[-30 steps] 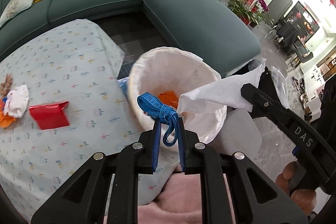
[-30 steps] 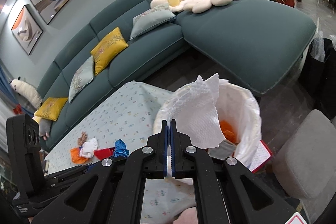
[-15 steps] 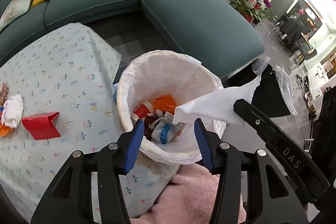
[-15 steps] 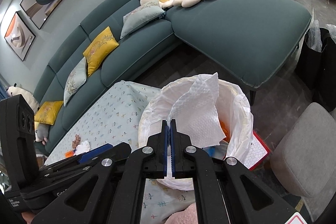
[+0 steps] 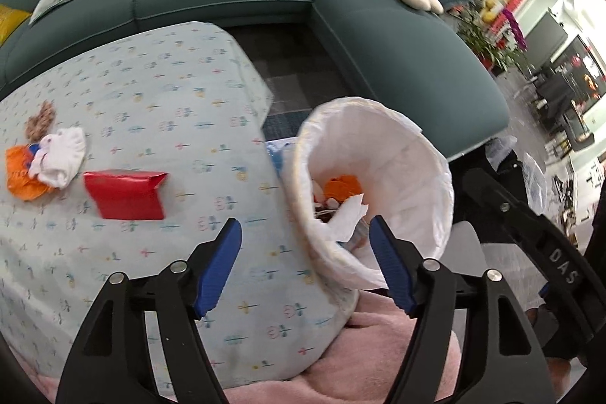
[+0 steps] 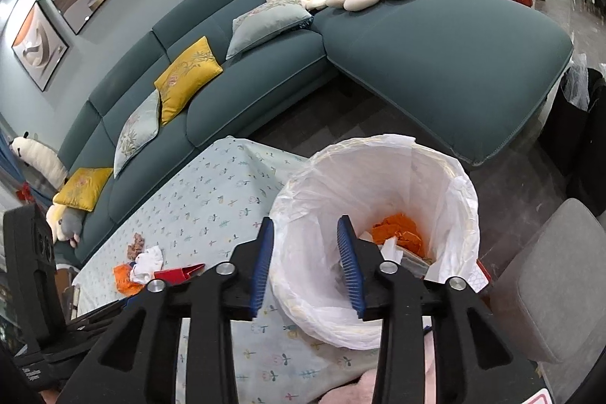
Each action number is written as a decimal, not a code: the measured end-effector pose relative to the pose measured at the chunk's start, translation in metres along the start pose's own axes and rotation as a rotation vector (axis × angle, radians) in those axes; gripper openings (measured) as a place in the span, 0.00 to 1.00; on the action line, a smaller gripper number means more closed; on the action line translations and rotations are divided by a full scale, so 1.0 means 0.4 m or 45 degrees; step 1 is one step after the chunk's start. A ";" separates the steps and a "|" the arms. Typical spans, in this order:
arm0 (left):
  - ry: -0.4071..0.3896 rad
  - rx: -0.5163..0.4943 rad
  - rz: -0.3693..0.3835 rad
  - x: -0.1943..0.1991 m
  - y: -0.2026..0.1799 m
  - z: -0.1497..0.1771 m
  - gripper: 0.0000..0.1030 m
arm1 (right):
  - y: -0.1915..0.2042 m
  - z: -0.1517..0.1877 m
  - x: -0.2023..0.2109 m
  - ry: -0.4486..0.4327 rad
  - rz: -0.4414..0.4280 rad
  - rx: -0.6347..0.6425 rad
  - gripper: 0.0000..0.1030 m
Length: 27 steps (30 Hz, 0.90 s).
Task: Collect trash
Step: 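Move both open tools back over the orange bag and white glove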
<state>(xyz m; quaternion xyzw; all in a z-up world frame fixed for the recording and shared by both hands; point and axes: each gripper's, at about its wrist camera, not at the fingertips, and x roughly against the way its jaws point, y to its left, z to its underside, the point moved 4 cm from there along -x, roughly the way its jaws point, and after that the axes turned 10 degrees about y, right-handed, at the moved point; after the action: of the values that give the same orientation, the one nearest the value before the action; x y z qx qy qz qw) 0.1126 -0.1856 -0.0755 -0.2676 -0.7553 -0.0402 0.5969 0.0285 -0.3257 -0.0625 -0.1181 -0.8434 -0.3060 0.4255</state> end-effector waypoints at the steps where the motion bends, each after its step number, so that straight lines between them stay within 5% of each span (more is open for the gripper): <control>1: -0.006 0.012 -0.008 0.007 0.012 0.002 0.64 | 0.013 0.002 0.001 0.001 0.001 0.008 0.38; 27: -0.092 0.370 0.002 0.125 0.377 0.077 0.69 | 0.357 0.102 -0.062 0.109 -0.028 0.303 0.53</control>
<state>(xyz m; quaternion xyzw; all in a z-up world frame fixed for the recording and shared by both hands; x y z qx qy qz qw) 0.1465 -0.0276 -0.0769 -0.1805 -0.7739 0.0796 0.6019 0.0829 -0.1870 -0.0411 -0.0443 -0.8561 -0.2132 0.4687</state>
